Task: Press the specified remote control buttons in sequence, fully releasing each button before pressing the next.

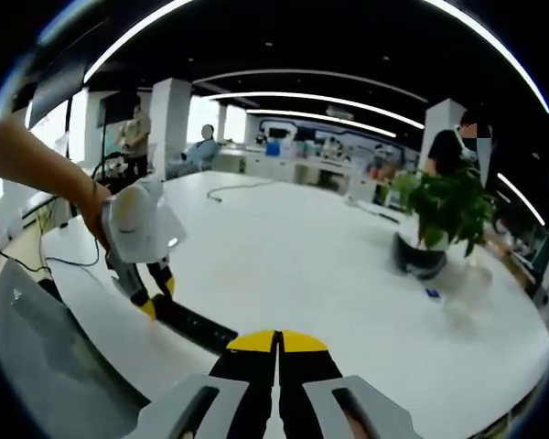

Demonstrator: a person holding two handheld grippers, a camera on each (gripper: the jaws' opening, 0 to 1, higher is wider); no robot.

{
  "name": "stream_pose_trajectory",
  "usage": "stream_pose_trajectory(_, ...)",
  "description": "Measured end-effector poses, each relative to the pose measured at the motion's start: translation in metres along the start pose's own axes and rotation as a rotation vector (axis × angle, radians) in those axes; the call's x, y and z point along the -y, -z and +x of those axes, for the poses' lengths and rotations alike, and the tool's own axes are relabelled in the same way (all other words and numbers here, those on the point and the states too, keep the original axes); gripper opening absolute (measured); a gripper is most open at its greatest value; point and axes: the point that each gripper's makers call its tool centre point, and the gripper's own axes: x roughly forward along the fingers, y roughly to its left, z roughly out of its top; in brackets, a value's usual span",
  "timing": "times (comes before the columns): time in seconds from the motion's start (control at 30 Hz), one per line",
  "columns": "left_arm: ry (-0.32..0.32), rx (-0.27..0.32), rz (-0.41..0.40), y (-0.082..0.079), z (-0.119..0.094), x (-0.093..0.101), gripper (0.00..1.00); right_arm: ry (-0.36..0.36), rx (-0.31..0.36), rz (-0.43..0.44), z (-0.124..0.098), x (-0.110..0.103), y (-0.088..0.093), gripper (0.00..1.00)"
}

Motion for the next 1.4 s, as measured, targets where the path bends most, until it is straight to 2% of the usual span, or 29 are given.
stream_pose_trajectory(0.07, 0.008, 0.013, -0.03, 0.0, 0.0, 0.004, 0.23, -0.001, -0.001, -0.005, 0.0, 0.0, 0.0, 0.0)
stream_pose_trajectory(0.47, 0.015, 0.06, -0.022, 0.001, -0.002, 0.038, 0.23, 0.01, 0.008, 0.013, -0.001, 0.003, -0.001, 0.0)
stream_pose_trajectory(0.93, 0.001, 0.106, -0.105, 0.0, -0.004, 0.067, 0.23, -0.015, -0.001, 0.0, 0.0, -0.003, 0.0, 0.0)
stream_pose_trajectory(1.07, -0.008, 0.103, -0.092, -0.003, -0.004, 0.081, 0.23, -0.02, -0.002, 0.007, 0.0, -0.003, 0.0, 0.0)
stream_pose_trajectory(1.13, -0.039, 0.106, -0.052, -0.003, -0.005, 0.083, 0.23, -0.026, -0.006, 0.004, 0.0, -0.005, 0.0, 0.0)
stream_pose_trajectory(1.4, -0.065, 0.12, -0.065, -0.002, -0.006, 0.084, 0.23, -0.047, -0.025, -0.002, 0.001, -0.01, 0.003, 0.0)
